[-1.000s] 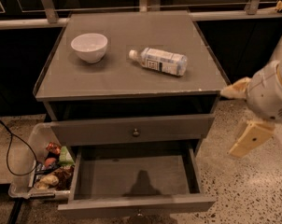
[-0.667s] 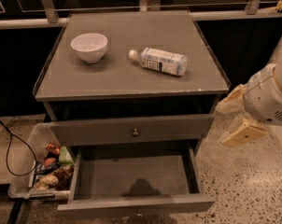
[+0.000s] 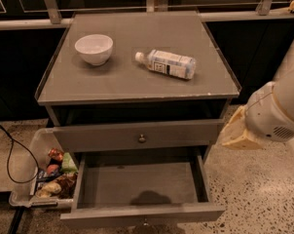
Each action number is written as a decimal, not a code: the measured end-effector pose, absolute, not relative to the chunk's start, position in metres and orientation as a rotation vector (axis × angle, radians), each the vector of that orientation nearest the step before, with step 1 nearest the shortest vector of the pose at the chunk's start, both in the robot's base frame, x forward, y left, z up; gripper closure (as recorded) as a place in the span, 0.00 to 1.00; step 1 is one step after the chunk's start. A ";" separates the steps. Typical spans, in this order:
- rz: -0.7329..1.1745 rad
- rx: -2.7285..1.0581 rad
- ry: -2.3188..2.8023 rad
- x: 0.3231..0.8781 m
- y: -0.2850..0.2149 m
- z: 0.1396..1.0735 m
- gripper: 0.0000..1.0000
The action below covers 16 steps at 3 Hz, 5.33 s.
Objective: Close middle drawer
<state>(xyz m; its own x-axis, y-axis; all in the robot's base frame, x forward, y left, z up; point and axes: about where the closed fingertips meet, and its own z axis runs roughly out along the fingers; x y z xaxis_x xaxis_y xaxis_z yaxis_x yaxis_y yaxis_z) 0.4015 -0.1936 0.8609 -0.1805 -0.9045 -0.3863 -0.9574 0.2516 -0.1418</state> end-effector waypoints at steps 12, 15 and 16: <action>0.422 -1.721 2.166 0.369 -0.122 0.425 1.00; 0.436 -1.708 2.200 0.371 -0.122 0.409 0.58; 0.454 -1.705 2.198 0.371 -0.122 0.407 0.36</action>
Offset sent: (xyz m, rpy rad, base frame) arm 0.0030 0.0517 -0.2434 0.1299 -0.0010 -0.0832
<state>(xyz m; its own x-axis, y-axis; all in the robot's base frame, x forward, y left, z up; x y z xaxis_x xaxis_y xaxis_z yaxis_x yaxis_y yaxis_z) 0.3713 -0.1224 0.4070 -0.2354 -0.8677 -0.4378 -0.9702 0.2366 0.0526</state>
